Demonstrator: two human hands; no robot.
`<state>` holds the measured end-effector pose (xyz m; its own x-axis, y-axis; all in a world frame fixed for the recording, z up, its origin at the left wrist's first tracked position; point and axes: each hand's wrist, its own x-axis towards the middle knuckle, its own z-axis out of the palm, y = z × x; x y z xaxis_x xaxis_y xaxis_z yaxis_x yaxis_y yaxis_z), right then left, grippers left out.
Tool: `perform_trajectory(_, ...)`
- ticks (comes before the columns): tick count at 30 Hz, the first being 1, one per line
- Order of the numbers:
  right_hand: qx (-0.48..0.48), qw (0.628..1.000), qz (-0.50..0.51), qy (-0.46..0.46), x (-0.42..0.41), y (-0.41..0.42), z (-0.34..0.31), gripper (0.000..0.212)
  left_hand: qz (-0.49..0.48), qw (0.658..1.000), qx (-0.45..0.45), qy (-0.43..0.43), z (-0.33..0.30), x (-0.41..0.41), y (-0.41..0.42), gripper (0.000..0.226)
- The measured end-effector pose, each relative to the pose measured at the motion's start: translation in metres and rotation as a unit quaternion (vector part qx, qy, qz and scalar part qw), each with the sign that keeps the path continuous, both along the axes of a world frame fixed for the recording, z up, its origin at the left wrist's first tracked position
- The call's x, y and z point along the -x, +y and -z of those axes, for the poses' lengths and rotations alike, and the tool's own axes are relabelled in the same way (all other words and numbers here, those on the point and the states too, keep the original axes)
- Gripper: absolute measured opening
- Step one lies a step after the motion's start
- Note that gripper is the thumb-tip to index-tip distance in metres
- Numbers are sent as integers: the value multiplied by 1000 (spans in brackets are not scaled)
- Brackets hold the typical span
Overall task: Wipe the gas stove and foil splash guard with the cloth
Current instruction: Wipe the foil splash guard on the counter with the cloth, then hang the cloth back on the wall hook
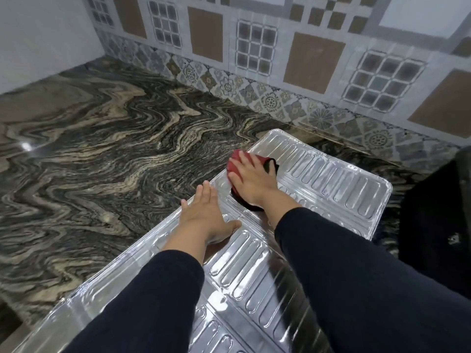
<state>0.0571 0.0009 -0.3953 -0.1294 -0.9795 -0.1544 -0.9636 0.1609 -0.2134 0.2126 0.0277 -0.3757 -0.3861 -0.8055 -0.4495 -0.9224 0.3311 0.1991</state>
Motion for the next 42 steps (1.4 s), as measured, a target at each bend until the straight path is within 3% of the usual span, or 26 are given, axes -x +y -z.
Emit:
perform_trajectory(5, 16, 998, -63, -9, -20, 49, -1, 49, 5, 1000, -3, 11, -5, -1, 1, 106)
perform_trajectory(13, 14, 997, 73, 7, -18, 138, 2, 55, 4, 1000, 0, 2, -5, -1, 1, 110)
perform_trajectory(17, -29, 990, 132, -37, -19, 153, -5, 60, 6, 1000, 13, 7, -6, -2, 3, 107)
perform_trajectory(20, 43, 972, 183, -139, -7, 144, -22, 53, 14, 994, 81, 65, -7, 3, 11, 92)
perform_trajectory(22, 120, 957, 207, -161, 3, 133, -31, 41, 41, 982, 137, 126, -8, 11, 24, 73)
perform_trajectory(26, 94, 976, 131, -147, 15, 124, -37, 39, 32, 957, 162, 237, -8, 25, 62, 45)
perform_trajectory(30, 22, 999, 30, -9, 22, 122, -38, 35, 7, 957, 177, 231, -3, 34, 84, 42)
perform_trajectory(32, 31, 999, 25, 8, 24, 121, -39, 34, -4, 957, 169, 237, -2, 37, 85, 41)
perform_trajectory(37, 79, 983, 93, -135, 42, 118, -58, 24, -18, 930, 58, 362, -9, 44, 82, 38)
perform_trajectory(42, 140, 951, 147, -234, 84, 130, -143, 32, 9, 892, 70, 446, -56, 76, 52, 33)
